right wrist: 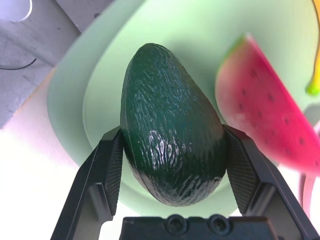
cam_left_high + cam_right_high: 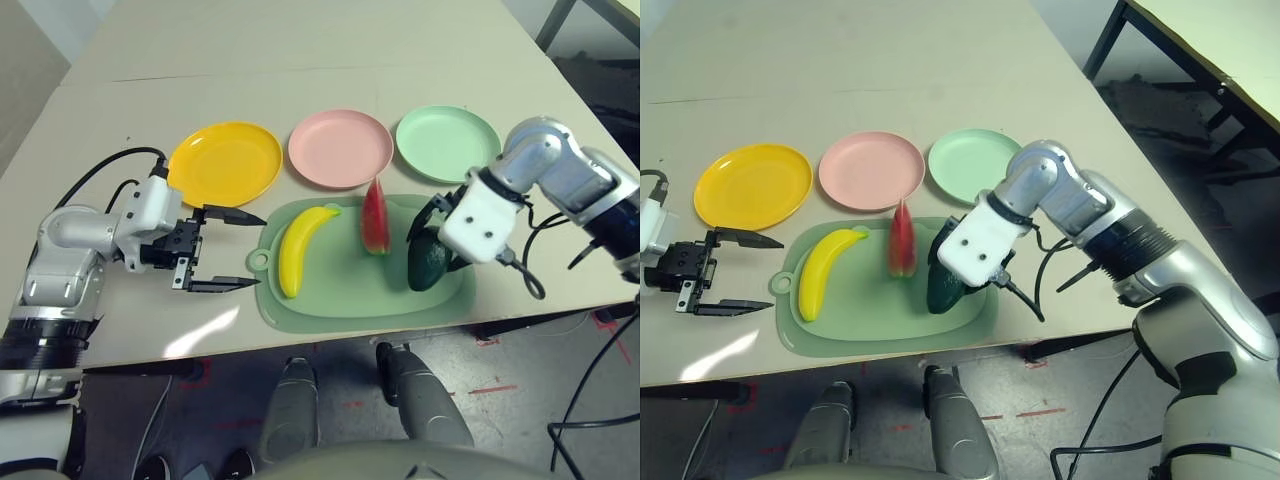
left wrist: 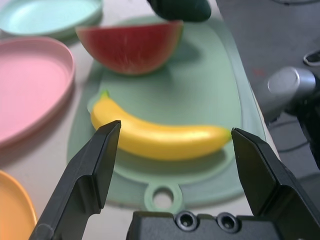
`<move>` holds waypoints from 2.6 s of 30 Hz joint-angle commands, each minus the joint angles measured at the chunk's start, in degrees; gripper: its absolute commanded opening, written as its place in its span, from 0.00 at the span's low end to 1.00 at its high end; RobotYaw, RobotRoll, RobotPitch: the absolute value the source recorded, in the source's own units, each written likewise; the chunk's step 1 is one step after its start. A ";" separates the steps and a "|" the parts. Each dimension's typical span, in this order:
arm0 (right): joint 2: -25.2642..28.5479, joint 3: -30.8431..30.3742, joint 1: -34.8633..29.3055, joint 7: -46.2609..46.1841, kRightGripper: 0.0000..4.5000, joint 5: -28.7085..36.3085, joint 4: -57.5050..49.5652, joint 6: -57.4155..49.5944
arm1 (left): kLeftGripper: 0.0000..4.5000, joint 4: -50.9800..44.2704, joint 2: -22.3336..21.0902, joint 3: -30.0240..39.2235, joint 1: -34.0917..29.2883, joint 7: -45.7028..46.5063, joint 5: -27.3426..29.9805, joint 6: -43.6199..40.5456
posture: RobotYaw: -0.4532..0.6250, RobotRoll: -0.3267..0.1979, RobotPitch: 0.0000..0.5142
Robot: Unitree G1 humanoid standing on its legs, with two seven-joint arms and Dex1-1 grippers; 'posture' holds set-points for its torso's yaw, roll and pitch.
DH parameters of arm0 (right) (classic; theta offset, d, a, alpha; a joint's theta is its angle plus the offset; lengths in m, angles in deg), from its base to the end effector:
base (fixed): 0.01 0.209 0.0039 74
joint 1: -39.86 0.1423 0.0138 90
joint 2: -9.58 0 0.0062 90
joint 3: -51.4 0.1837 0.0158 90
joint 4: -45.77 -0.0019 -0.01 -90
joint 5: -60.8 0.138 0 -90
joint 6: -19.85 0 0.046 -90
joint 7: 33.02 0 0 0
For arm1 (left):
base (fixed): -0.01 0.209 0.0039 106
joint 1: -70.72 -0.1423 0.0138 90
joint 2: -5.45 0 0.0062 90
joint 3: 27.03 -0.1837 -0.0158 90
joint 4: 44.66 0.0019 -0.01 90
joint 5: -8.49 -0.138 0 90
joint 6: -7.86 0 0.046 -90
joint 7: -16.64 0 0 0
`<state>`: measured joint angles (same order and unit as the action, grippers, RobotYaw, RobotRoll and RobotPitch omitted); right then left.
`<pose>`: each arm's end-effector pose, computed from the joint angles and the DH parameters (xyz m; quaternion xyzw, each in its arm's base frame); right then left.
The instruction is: Place the fruits into color-matched plates.
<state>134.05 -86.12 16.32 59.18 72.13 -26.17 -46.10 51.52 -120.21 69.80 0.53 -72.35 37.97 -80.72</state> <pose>0.3117 -0.1571 0.2645 -0.5897 0.0566 0.7288 0.3434 0.2452 0.3061 0.2018 0.2503 -0.0073 -0.6333 0.7323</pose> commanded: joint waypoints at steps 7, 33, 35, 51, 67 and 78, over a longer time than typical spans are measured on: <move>-9.26 8.34 6.34 -0.40 0.72 -5.33 23.20 -1.70 | 1.00 -6.46 2.20 2.98 0.28 7.43 6.61 -10.68 | 0.40 0.62 0.39; -16.44 15.98 11.95 -40.44 0.72 -37.08 59.15 -1.19 | 1.00 -7.45 1.03 1.97 -0.49 8.88 1.79 -9.70 | 0.41 0.62 0.40; -16.27 15.94 11.70 -40.27 0.88 -37.97 59.11 -0.39 | 1.00 -7.65 1.02 2.01 -0.62 9.03 1.73 -9.75 | 0.41 0.62 0.40; -16.04 16.16 17.65 -30.99 0.99 -39.92 54.53 15.57 | 1.00 -6.45 0.91 1.75 -0.77 7.57 1.30 -8.41 | 0.40 0.62 0.40; -19.46 16.10 11.43 0.28 0.99 -17.26 25.72 26.72 | 1.00 -5.72 0.40 1.84 -1.30 3.91 1.60 -8.04 | 0.40 0.62 0.43; -24.30 12.33 10.57 0.30 0.99 -19.35 28.39 31.37 | 1.00 -6.19 -0.37 1.93 -1.92 3.96 1.54 -8.26 | 0.42 0.62 0.45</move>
<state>110.22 -72.08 27.74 58.90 53.15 2.11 -15.49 46.30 -119.81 71.75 -0.53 -68.02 40.02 -88.78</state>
